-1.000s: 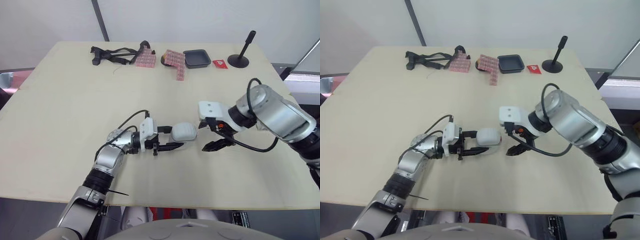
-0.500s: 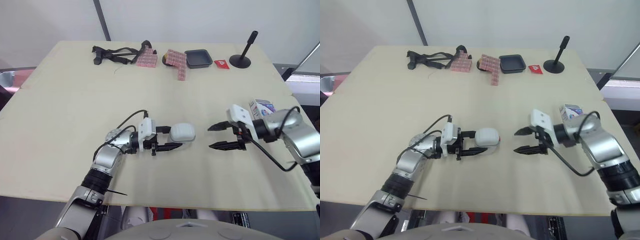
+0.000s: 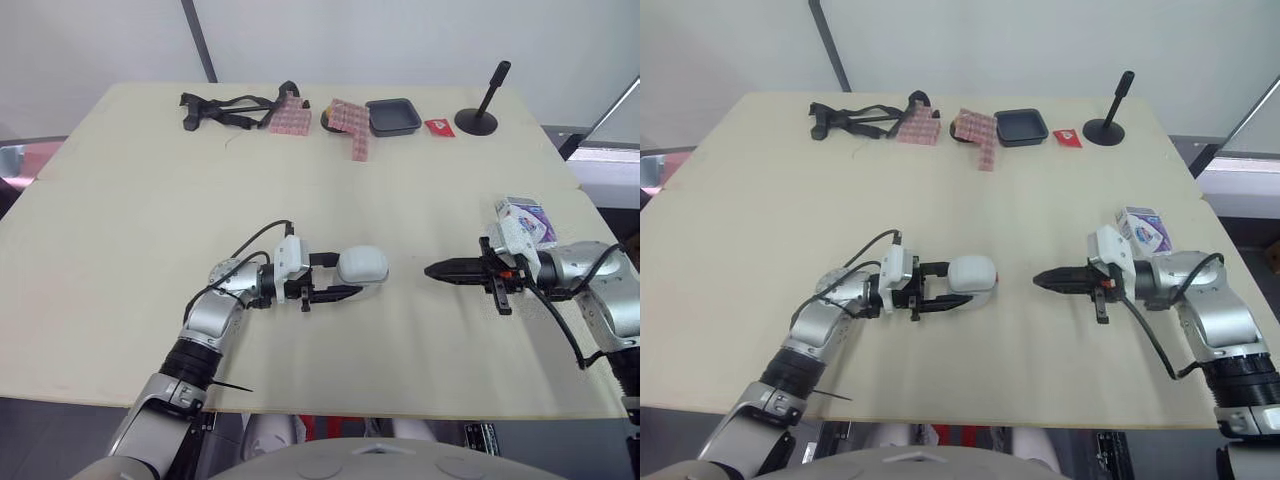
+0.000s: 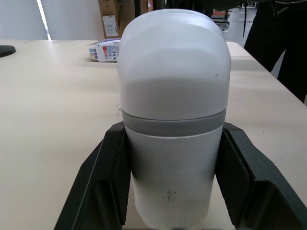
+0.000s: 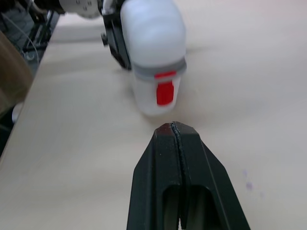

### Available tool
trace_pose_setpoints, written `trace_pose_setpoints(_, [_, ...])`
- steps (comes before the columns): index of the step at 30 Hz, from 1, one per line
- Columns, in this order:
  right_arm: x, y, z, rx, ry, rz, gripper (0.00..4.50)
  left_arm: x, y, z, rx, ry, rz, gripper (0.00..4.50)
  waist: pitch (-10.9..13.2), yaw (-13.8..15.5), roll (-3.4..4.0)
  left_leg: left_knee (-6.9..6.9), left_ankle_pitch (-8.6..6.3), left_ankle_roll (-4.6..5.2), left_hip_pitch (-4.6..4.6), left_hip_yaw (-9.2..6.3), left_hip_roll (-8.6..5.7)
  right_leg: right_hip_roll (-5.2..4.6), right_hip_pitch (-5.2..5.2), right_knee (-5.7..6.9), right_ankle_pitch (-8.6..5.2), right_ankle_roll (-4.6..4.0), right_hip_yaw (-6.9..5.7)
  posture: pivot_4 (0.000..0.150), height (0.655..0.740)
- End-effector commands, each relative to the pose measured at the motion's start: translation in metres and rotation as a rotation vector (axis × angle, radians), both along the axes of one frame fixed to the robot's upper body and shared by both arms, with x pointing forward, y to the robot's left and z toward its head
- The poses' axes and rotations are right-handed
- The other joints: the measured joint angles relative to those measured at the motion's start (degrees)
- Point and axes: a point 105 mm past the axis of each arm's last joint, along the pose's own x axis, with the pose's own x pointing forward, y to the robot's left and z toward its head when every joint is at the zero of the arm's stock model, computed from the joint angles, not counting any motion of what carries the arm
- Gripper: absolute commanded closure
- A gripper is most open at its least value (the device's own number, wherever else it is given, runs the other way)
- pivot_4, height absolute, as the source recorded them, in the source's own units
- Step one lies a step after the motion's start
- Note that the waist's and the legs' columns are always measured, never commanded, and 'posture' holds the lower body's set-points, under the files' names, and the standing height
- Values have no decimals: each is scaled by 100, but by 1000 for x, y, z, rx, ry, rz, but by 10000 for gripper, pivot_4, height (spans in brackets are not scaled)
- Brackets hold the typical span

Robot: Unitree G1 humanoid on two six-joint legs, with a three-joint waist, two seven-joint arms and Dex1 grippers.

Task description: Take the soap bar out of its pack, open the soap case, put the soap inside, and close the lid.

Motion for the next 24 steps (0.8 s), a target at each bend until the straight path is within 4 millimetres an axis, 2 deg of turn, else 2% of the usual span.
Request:
trace_pose_setpoints(1, [2,0,20,39,-61,-6,44782,-1,2,8,-19,-27,-3,22945,0,8,0,0,0,0,0,0,-1,0,0,0,0,0,0,1500,7400])
trace_pose_setpoints(2, [3,17,40,109,-102,21,44782,-1,2,8,-18,-27,-2,22945,0,15,-1,0,0,0,0,0,-1,0,0,-1,0,0,-1,1500,7400])
trace_pose_setpoints(4, [-2,44,68,191,-151,79,44782,-1,2,8,-17,-28,-1,22945,2,-46,4,-2,0,0,0,0,-1,0,0,-8,0,1,0,1500,7400])
trace_pose_setpoints(8, [-9,65,83,218,-171,116,44782,-1,2,8,-15,-28,0,22945,1,-20,4,-10,1,-2,5,-4,1,8,4,-3,0,1,-5,1500,7400])
trace_pose_setpoints(13, [-10,80,86,214,-166,124,44782,-2,2,8,-13,-29,0,22945,1,29,3,-13,0,0,3,-7,-6,-1,11,-21,1,1,-14,1500,7400])
trace_pose_setpoints(24, [-9,89,67,146,-153,132,44782,-2,1,9,-16,-29,1,22945,1,19,3,-20,0,-1,2,-7,-6,0,12,-25,1,2,-13,1500,7400])
